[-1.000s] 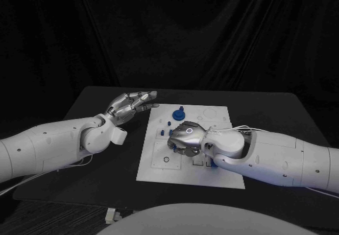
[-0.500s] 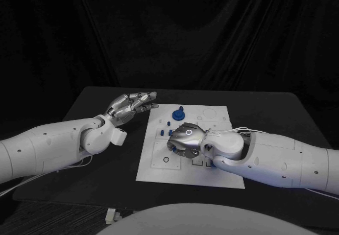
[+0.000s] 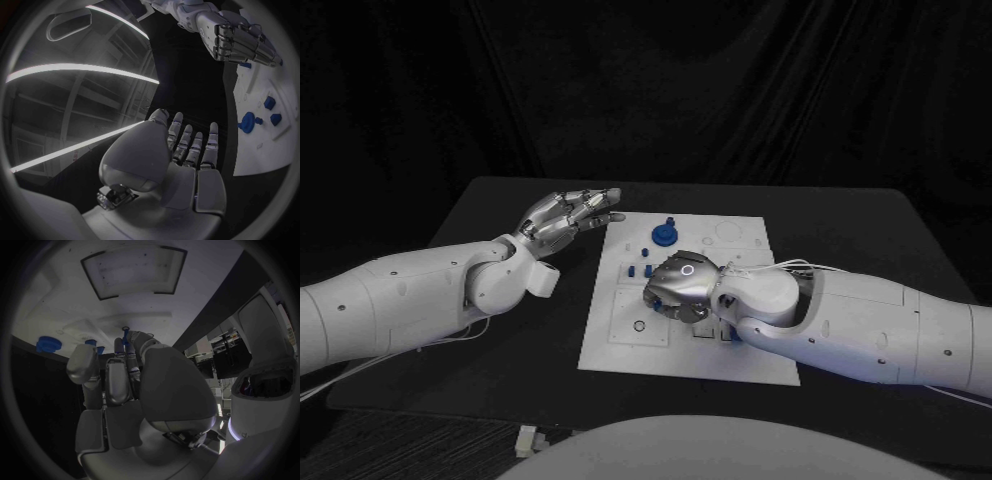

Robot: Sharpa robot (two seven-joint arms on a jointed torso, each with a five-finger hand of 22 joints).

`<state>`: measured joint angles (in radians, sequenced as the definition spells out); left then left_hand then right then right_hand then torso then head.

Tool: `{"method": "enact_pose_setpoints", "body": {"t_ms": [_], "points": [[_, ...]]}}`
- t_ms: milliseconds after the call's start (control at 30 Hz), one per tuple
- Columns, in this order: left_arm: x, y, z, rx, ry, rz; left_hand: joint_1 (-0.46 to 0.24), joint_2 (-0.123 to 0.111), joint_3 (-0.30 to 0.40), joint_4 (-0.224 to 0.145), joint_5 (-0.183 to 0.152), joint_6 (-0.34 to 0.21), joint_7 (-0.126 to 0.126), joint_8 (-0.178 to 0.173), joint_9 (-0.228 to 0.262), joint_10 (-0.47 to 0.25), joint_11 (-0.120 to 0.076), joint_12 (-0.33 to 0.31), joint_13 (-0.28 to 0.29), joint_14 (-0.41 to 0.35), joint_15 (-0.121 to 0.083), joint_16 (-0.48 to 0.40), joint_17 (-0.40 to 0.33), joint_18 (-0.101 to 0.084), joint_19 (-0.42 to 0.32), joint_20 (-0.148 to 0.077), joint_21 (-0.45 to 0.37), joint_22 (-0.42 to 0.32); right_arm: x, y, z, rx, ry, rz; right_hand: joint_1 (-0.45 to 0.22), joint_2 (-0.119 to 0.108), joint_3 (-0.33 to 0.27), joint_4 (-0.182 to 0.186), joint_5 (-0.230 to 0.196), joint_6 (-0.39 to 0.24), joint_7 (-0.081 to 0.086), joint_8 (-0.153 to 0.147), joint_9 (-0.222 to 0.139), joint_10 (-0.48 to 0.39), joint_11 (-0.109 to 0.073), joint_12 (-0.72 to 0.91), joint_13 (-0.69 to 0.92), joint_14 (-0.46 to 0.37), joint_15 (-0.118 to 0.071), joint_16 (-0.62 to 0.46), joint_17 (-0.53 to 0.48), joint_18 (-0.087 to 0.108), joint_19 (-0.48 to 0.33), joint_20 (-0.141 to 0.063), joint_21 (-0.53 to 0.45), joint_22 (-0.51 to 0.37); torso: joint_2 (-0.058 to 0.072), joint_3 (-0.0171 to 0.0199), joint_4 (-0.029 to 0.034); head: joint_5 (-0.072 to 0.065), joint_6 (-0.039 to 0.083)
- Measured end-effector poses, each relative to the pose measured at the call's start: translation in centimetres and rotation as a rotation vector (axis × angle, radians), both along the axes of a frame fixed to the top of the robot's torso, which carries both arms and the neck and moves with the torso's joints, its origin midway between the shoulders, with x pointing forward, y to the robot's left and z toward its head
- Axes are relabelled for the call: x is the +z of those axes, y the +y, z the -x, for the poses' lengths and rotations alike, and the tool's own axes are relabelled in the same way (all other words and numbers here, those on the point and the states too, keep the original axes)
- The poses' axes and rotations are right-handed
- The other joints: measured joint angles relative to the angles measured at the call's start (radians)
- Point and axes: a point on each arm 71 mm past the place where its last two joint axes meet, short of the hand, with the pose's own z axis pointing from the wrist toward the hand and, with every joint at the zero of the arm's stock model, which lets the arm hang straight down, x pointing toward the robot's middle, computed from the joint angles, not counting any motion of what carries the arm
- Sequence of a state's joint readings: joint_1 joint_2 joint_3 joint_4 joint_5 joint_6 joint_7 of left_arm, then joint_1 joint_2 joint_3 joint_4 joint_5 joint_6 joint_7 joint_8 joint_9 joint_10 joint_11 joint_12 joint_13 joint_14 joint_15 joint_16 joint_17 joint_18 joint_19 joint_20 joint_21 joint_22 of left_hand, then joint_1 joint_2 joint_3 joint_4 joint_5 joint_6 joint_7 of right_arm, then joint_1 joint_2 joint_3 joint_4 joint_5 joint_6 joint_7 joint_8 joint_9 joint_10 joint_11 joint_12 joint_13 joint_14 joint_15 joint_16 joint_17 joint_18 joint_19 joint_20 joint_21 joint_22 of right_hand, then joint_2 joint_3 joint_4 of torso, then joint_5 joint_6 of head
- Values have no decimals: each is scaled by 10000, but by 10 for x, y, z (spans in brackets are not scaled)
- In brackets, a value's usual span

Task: Assemble the parts on the task board

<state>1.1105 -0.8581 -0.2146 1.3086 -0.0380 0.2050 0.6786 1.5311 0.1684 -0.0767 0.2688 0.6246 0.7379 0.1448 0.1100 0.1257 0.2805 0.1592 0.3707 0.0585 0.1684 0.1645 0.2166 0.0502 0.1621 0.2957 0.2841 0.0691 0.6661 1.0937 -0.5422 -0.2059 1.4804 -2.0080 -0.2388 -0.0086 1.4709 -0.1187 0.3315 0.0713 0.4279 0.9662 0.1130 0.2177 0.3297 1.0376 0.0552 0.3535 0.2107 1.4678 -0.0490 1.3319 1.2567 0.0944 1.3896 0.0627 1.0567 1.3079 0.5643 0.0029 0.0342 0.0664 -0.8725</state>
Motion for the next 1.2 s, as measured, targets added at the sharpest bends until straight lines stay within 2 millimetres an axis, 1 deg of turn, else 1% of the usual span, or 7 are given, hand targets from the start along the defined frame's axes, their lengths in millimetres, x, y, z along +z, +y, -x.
{"method": "enact_pose_setpoints", "body": {"t_ms": [367,533,700,933,1000,1167,1200], "points": [[-1,-2,0,-55,11,27,0,0,0,0,0,0,0,0,0,0,0,0,0,0,0,40,10,0,0,0,0,1,-1,-1,0,-41,46,97,0,0,25,-26,0,0,0,0,0,-1,2,-2,-11,0,0,-38,-47,0,-16,16,-87,-1,-3,0,0,15,0],[-1,-2,0,-57,15,28,0,0,0,0,0,0,0,0,1,0,0,0,0,36,37,40,10,1,0,0,0,1,-1,-2,0,-51,56,125,0,0,25,-25,0,0,0,0,0,-1,2,-2,-11,0,0,-38,-47,-1,-16,16,-87,-2,-2,-1,4,16,0],[-1,-2,0,-54,17,26,0,0,0,0,0,0,0,0,1,0,0,0,0,36,36,40,9,1,0,0,0,1,-1,-1,-1,-55,61,137,0,0,25,-25,0,-36,35,-49,0,-2,2,-2,-11,0,0,-37,-46,-1,-16,16,-87,-2,-2,-2,4,30,1],[-1,-2,-1,-57,19,27,0,0,28,29,0,0,0,0,1,0,0,0,0,36,36,40,8,0,37,37,0,-8,-1,-1,-1,-56,62,139,0,0,24,-25,0,-35,35,-49,-1,-3,3,-3,-14,0,0,-37,-56,-1,-16,16,-125,-3,-3,-4,4,53,1],[-1,-2,-1,-66,21,32,0,0,28,29,0,0,0,0,1,0,0,0,0,35,36,40,9,0,37,36,0,-8,-1,-1,-1,-56,62,139,0,0,24,-25,0,-72,-2,-49,-1,-3,3,-3,-17,0,0,-37,-65,-2,-16,16,-125,-3,-3,-4,4,58,1],[-2,-2,-1,-64,22,29,1,1,28,29,0,0,0,-1,1,0,0,0,0,36,36,40,8,1,37,37,0,-7,-2,-2,0,-65,67,145,0,0,24,-24,0,-72,-2,-89,-1,-3,4,-52,-17,0,0,-37,-75,-2,-16,16,-124,-4,-5,-4,4,47,1],[-2,-2,-1,-62,22,27,38,38,28,28,0,0,0,-1,1,0,0,0,0,35,36,40,8,1,37,37,0,-7,-2,-3,0,-67,68,145,0,0,24,-24,0,-72,-2,-89,-1,-18,19,-53,-17,0,0,-37,-76,-2,-16,16,-124,-4,-5,-4,4,46,1]]}}
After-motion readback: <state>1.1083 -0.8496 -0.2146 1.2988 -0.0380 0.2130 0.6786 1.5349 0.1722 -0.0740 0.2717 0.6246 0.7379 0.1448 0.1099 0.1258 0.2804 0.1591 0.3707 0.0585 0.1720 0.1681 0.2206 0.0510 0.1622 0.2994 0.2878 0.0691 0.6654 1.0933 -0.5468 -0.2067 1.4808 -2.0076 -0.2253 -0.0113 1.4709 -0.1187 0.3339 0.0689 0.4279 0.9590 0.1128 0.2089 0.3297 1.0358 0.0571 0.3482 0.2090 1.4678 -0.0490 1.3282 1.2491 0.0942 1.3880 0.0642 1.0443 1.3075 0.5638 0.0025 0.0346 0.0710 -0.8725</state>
